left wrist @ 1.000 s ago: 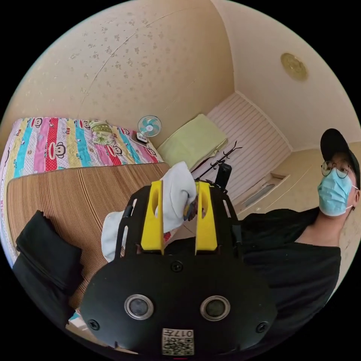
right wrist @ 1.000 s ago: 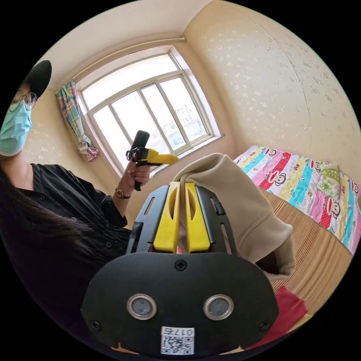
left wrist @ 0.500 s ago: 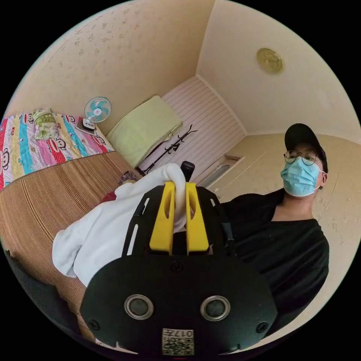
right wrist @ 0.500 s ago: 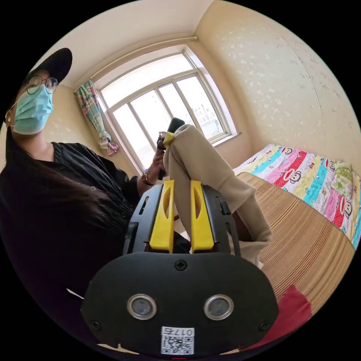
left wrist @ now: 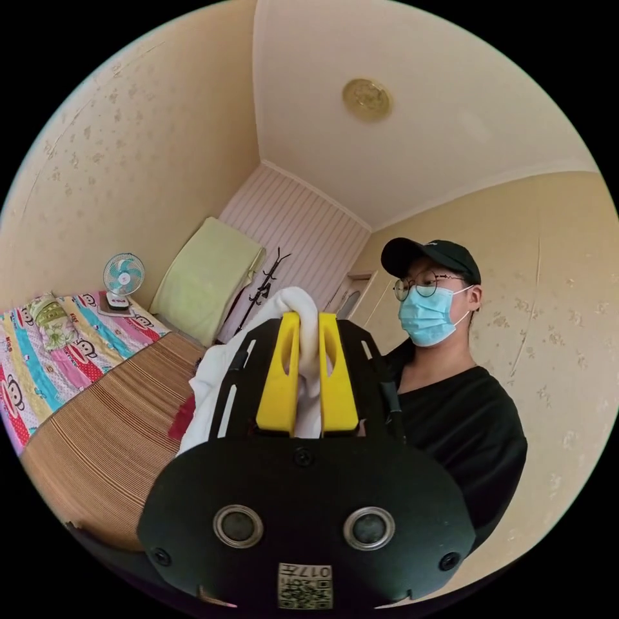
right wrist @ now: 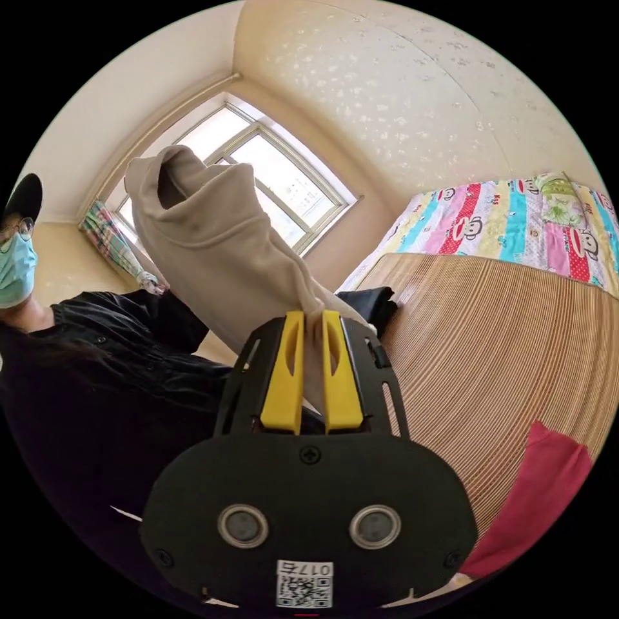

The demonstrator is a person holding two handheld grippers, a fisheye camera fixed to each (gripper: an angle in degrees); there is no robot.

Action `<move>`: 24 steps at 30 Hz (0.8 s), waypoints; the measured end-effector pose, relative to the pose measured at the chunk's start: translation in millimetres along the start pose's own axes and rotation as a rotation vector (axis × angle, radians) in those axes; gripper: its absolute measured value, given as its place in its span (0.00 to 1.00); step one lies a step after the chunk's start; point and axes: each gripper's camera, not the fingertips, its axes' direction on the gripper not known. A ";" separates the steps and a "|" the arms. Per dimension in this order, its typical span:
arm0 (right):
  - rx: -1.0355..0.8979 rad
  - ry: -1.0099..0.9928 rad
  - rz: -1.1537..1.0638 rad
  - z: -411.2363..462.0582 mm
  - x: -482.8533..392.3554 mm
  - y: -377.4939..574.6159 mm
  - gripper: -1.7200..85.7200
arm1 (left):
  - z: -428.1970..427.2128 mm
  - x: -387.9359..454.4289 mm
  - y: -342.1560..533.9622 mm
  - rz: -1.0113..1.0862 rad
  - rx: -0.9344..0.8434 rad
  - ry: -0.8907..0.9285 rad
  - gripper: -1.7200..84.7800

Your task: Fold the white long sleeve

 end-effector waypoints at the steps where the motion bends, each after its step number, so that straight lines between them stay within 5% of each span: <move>1: 0.057 0.090 -0.020 -10.5 -13.1 -10.7 0.07 | -12.3 6.3 0.4 0.000 0.013 -0.020 0.08; 5: 0.326 0.309 -0.111 -74.9 -80.0 -38.9 0.06 | -61.3 33.3 12.3 -0.010 0.065 -0.194 0.08; 9: 0.566 0.404 -0.246 -124.0 -162.9 -67.7 0.06 | -92.7 42.0 40.8 -0.128 0.041 -0.644 0.08; 11: 0.601 0.456 -0.316 -122.9 -195.9 -80.8 0.06 | -91.8 30.8 53.0 -0.175 0.005 -0.726 0.08; 15: 0.715 0.503 -0.488 -116.2 -269.0 -99.8 0.05 | -86.0 2.9 77.4 -0.256 0.011 -0.657 0.10; 19: 0.753 0.536 -0.643 -113.7 -321.6 -127.9 0.05 | -64.8 -30.7 95.9 -0.302 0.066 -0.597 0.22; 24: 0.791 0.600 -0.717 -121.2 -358.2 -154.6 0.05 | 28.0 -112.6 97.7 -0.374 -0.155 -0.381 0.08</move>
